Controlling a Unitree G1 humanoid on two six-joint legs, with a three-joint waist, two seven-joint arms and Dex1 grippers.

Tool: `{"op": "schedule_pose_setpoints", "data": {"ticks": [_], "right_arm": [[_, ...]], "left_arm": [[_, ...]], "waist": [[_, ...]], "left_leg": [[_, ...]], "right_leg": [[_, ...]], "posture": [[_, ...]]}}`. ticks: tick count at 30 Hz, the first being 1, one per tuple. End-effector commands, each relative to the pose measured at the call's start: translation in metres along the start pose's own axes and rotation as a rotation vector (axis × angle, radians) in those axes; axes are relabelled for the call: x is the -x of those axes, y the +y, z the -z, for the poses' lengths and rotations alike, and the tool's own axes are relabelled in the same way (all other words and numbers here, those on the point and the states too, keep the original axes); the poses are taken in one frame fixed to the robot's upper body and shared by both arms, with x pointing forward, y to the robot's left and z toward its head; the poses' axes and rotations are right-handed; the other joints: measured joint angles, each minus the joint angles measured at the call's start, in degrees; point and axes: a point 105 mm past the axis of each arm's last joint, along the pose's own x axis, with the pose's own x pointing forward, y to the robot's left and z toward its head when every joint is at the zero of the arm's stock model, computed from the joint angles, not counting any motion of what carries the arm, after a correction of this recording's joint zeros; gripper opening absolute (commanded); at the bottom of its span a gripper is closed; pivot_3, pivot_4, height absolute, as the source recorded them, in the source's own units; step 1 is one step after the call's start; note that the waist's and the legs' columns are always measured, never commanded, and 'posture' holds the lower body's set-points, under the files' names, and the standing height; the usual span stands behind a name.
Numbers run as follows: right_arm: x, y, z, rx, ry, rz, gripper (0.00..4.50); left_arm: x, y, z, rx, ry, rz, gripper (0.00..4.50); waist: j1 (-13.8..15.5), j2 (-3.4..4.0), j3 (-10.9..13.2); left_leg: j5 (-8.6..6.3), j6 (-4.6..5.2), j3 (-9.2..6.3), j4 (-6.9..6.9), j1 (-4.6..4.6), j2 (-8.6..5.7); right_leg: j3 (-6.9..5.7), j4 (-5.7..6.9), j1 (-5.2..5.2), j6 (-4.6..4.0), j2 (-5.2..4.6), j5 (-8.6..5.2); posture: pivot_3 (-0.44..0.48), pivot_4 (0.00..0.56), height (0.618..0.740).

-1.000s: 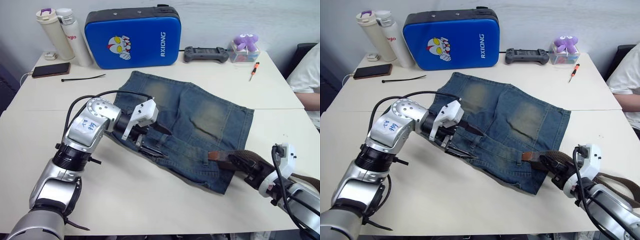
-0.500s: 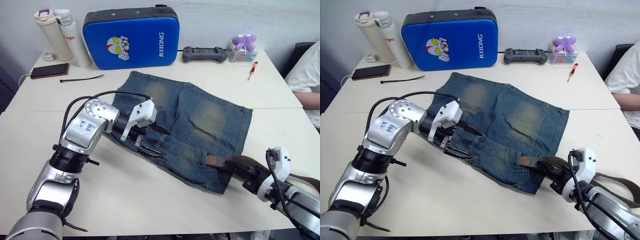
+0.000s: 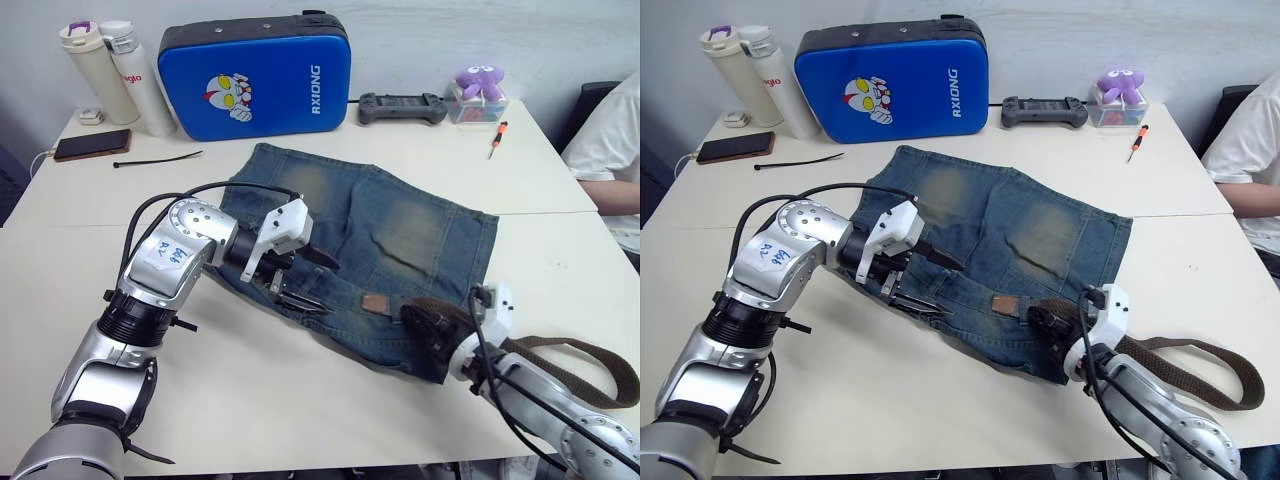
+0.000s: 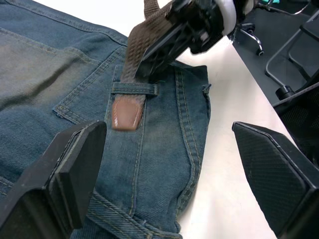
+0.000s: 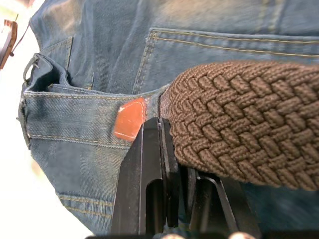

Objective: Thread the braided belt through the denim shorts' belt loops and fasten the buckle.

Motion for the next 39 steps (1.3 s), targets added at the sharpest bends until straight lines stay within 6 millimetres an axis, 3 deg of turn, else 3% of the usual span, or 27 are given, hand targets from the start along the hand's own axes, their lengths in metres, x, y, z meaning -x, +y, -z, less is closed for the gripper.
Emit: {"op": "schedule_pose_setpoints", "data": {"ticks": [1,2,3,5,11,16,21,25,28,31,34,39], "right_arm": [[-0.001,0.003,0.013,0.034,0.044,0.001,0.0],[0.0,0.004,0.013,0.031,0.041,-0.002,0.0],[0.002,0.003,0.012,0.024,0.032,0.002,0.66],[0.007,0.0,0.008,0.02,0.015,0.013,1.09],[0.032,-0.007,0.006,-0.102,-0.047,0.039,3.68],[0.047,-0.011,0.002,-0.257,-0.151,0.05,3.68],[0.049,-0.016,0.001,-0.411,-0.215,0.058,3.68],[0.06,-0.007,0.006,-0.444,-0.199,0.008,3.68],[0.072,-0.011,0.008,-0.454,-0.186,0.029,3.68],[0.082,0.007,0.011,-0.29,-0.08,-0.054,3.68],[0.092,0.008,0.001,-0.112,-0.042,-0.082,3.68],[0.099,-0.021,-0.039,0.379,-0.031,0.068,3.68]], "left_arm": [[-0.001,-0.004,-0.011,-0.051,-0.019,0.017,4.45],[-0.002,-0.004,-0.012,-0.053,-0.021,0.02,4.45],[-0.003,-0.004,-0.012,-0.055,-0.021,0.023,4.5],[-0.004,-0.004,-0.012,-0.058,-0.024,0.03,4.5],[-0.007,-0.003,-0.012,-0.064,-0.027,0.051,4.5],[-0.012,-0.005,-0.013,-0.074,-0.032,0.079,4.5],[-0.015,-0.003,-0.014,-0.094,-0.031,0.094,4.5],[-0.015,-0.002,-0.015,-0.099,-0.034,0.102,4.5],[-0.016,-0.002,-0.015,-0.1,-0.036,0.106,4.5],[-0.017,-0.003,-0.015,-0.1,-0.039,0.112,4.5],[-0.019,-0.003,-0.014,-0.1,-0.041,0.115,4.5],[-0.02,-0.003,-0.015,-0.1,-0.048,0.109,4.5]], "waist": [[-0.04,0.01,0.0],[-0.05,0.01,0.0],[-0.05,0.01,-0.01],[0.03,0.01,-0.01],[0.52,-0.01,-0.03],[0.23,-0.02,-0.04],[-0.04,0.04,-0.06],[0.17,0.06,-0.06],[0.19,0.06,-0.06],[0.18,0.07,-0.06],[0.09,0.06,-0.06],[0.29,0.07,-0.07]], "left_leg": [[0.0,0.0,0.0,0.0,0.0,0.0],[0.0,0.0,0.0,0.0,0.01,0.0],[0.0,-0.01,0.0,0.0,0.03,0.0],[0.0,-0.01,0.0,0.0,0.03,0.0],[-0.01,0.02,-0.03,0.01,0.01,-0.03],[-0.02,0.04,-0.04,0.03,0.01,-0.06],[-0.01,0.02,-0.04,0.01,0.05,-0.05],[-0.01,0.02,-0.04,0.0,0.04,-0.05],[-0.01,0.03,-0.06,0.0,0.02,-0.05],[-0.02,0.04,-0.04,0.02,0.03,-0.06],[-0.04,0.08,-0.03,0.02,0.05,-0.05],[-0.04,0.09,-0.02,0.02,0.05,-0.05]], "right_leg": [[0.0,0.01,0.0,0.0,0.0,0.0],[0.0,0.03,0.0,0.0,0.0,0.0],[0.0,0.05,0.0,0.0,0.0,0.0],[0.0,0.06,0.0,0.0,0.0,0.0],[-0.02,0.02,0.06,0.0,-0.03,0.0],[-0.01,-0.01,0.09,0.0,-0.04,0.0],[0.01,0.05,0.05,0.0,-0.02,0.0],[0.02,0.05,0.04,0.0,-0.03,0.0],[0.0,0.0,0.07,0.0,-0.04,0.0],[0.02,-0.04,0.09,0.0,-0.05,0.0],[0.02,-0.23,0.1,0.0,-0.03,0.0],[0.01,-0.23,0.12,0.0,-0.02,0.0]], "posture": [[0.0,0.15,0.74],[0.0,0.15,0.74],[0.0,0.15,0.74],[0.0,0.15,0.74],[0.0,0.15,0.74],[0.0,0.15,0.74],[0.0,0.15,0.74],[0.0,0.15,0.74],[0.0,0.15,0.74],[0.0,0.15,0.74],[0.0,0.15,0.74],[0.0,0.15,0.74]]}}
